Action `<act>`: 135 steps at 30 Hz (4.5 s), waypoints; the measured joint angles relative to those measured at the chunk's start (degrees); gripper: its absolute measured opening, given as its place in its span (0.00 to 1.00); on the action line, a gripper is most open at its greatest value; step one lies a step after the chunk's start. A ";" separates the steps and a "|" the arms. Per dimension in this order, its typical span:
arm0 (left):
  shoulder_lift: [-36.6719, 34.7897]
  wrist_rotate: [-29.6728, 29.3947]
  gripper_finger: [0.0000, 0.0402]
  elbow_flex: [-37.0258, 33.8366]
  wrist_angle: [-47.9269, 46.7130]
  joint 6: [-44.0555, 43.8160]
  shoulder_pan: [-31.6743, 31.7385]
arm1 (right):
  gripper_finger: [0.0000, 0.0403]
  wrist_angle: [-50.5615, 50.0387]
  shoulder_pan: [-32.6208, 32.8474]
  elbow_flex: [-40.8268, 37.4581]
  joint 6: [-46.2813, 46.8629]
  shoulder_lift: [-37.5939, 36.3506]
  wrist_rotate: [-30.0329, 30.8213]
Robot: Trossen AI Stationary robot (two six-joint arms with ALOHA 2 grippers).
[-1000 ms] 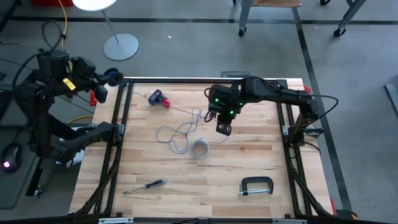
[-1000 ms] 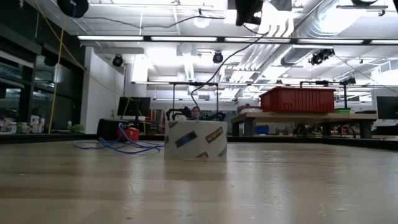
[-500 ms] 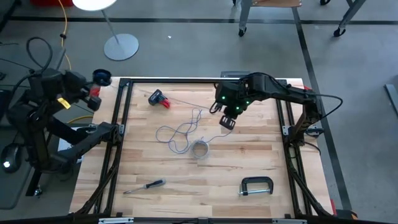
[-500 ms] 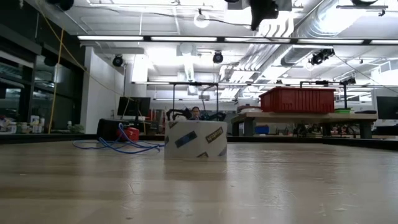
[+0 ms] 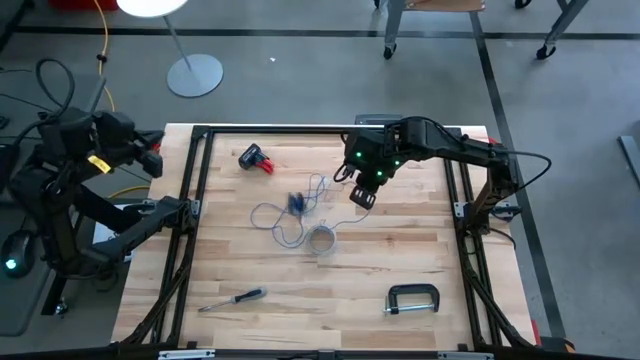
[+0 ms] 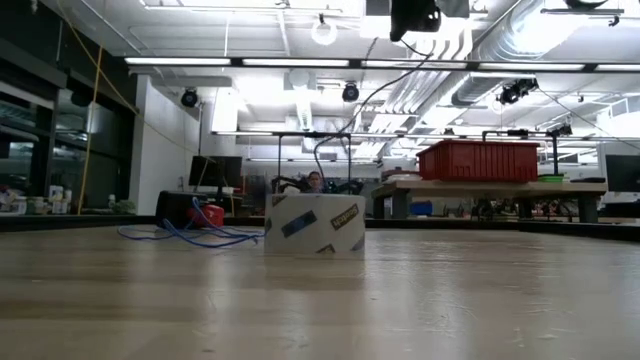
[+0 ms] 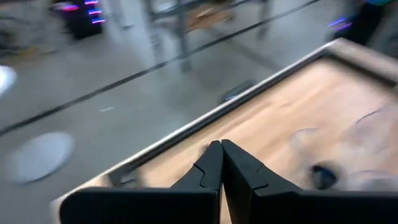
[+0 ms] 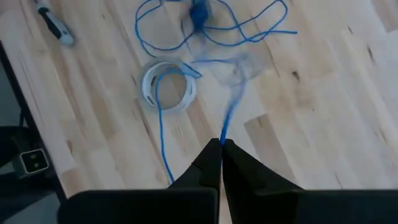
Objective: Coil cords
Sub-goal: Coil the blue wire on the spool
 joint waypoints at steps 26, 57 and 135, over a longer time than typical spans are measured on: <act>-1.38 28.84 0.26 -50.86 46.37 -30.38 -26.23 | 0.00 5.15 -5.76 0.00 0.21 0.02 2.97; 38.85 -20.42 0.38 -49.62 71.43 -76.52 -79.06 | 0.00 6.61 -6.66 0.00 -1.60 0.07 5.95; 58.74 -35.75 0.01 -29.50 46.41 -81.62 -87.02 | 0.00 13.38 -7.35 0.02 -9.29 0.51 3.36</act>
